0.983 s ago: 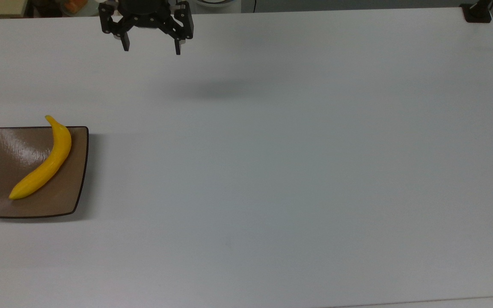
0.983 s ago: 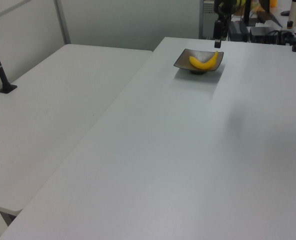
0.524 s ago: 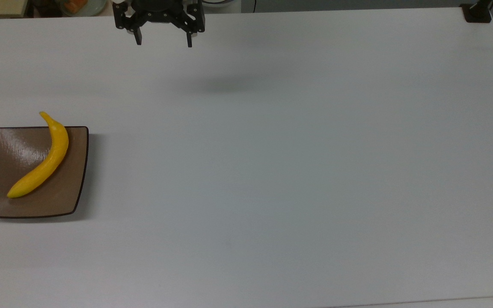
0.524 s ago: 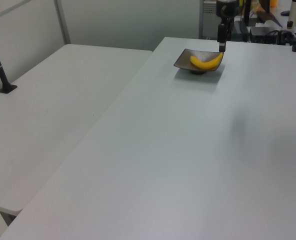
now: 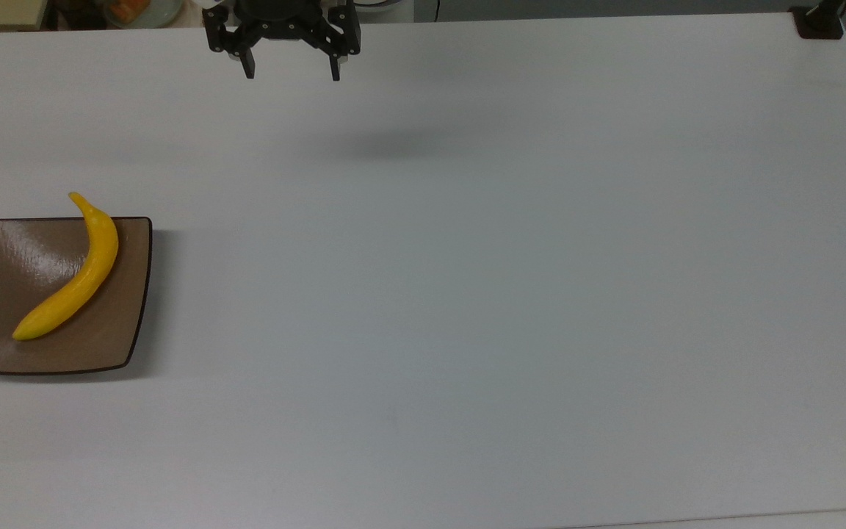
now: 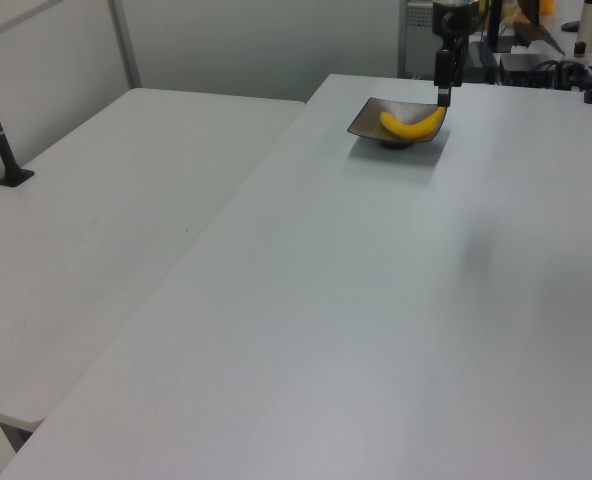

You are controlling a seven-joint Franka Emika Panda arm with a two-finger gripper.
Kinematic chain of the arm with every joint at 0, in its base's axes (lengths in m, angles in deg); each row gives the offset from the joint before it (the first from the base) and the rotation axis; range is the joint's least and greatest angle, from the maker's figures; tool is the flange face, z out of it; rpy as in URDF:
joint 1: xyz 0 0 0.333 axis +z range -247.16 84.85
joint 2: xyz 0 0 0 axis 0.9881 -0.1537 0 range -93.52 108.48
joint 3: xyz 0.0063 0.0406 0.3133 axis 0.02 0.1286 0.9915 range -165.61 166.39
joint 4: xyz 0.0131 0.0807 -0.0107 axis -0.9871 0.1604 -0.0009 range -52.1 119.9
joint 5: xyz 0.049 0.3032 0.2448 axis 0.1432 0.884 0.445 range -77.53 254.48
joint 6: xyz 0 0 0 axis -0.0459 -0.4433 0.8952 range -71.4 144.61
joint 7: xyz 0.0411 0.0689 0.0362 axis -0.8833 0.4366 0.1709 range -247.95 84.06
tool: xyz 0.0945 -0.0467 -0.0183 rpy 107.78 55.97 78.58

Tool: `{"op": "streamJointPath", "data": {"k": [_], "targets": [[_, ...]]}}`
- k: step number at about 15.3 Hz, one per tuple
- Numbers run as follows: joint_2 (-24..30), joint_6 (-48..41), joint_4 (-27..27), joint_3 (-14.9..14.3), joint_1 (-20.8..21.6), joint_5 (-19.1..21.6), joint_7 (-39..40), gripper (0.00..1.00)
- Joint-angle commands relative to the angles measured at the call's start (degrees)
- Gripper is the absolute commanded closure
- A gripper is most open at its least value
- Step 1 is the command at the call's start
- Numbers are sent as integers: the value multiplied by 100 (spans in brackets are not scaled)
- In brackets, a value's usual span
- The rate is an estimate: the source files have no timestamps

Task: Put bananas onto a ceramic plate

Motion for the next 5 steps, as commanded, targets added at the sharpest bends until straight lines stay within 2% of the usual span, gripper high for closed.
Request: {"op": "streamJointPath", "data": {"k": [1, 5], "targets": [[188, 55, 179, -56, 53, 71, -90, 0], [197, 73, 170, -74, 36, 71, -99, 0]]}}
